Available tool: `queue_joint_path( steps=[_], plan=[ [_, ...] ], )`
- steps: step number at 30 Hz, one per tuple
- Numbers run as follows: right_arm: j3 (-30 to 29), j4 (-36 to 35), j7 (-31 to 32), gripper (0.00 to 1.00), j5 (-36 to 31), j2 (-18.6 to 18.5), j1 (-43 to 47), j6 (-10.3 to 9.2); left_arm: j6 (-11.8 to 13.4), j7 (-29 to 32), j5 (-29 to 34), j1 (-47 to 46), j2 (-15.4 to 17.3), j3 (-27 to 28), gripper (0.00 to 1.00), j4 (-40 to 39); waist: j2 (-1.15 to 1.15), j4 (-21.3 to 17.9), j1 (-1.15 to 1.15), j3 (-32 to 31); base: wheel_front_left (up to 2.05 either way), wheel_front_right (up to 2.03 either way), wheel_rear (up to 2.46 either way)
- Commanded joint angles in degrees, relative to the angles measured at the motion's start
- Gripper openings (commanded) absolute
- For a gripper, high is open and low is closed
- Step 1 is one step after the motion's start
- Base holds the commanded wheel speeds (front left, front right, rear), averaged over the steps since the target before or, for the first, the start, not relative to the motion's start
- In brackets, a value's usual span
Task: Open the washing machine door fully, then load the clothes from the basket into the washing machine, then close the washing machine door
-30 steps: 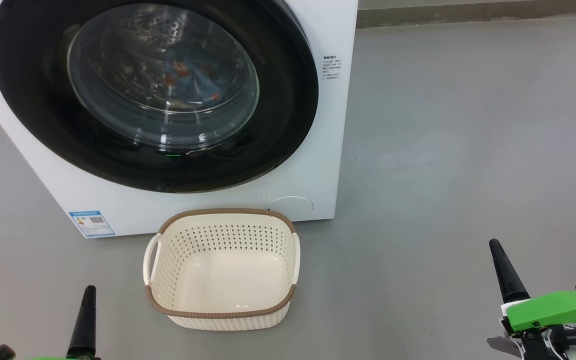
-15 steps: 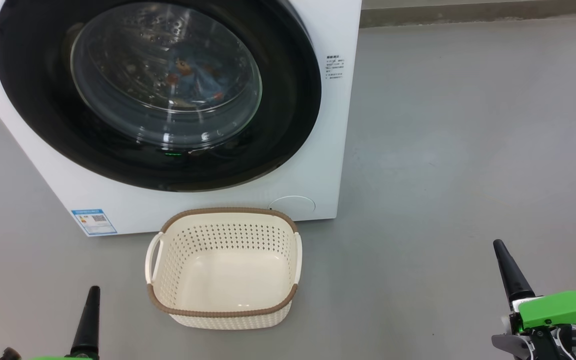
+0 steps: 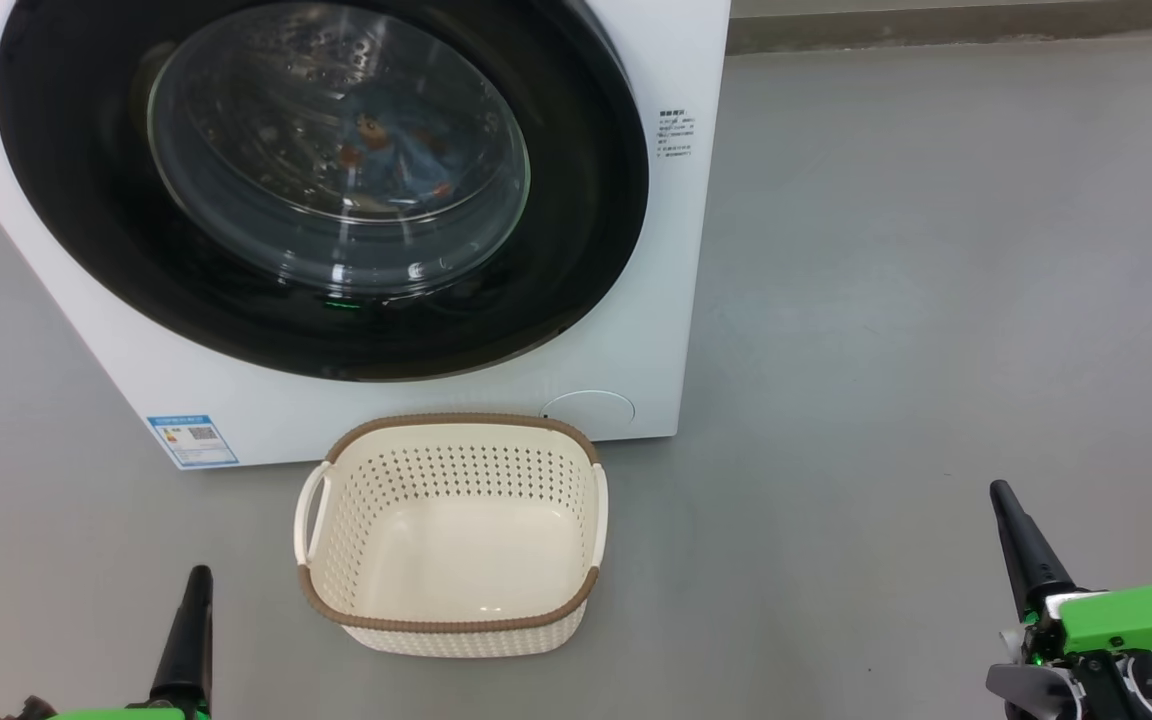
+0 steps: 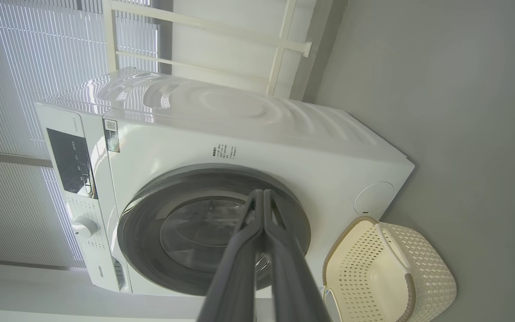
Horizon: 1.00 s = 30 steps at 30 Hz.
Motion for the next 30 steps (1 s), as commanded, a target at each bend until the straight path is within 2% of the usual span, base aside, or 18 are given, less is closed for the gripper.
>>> queue_joint_path(
  steps=[1, 15, 30],
  plan=[
    [0.1, -1.4, 0.7, 0.00, 2.6, -0.3, -2.3, 0.03, 0.0, 0.8, -1.3, -3.0, 0.1, 2.1, 0.00, -0.8, 0.00, 0.1, 0.00, 0.0, 0.00, 0.00, 0.00],
    [-1.5, -1.3, 2.9, 0.00, 9.0, 0.7, -2.4, 0.01, 0.0, 2.9, -6.0, -3.7, -1.8, 3.7, 0.00, -0.5, 0.00, 0.4, 0.00, 0.1, 0.00, 0.00, 0.00],
    [-1.6, -1.3, 2.9, 0.00, 8.9, 0.7, -2.5, 0.01, 0.0, 3.0, -5.9, -3.7, -1.8, 3.8, 0.00, -0.5, 0.00, 0.4, 0.00, 0.1, 0.00, 0.00, 0.00]
  ],
)
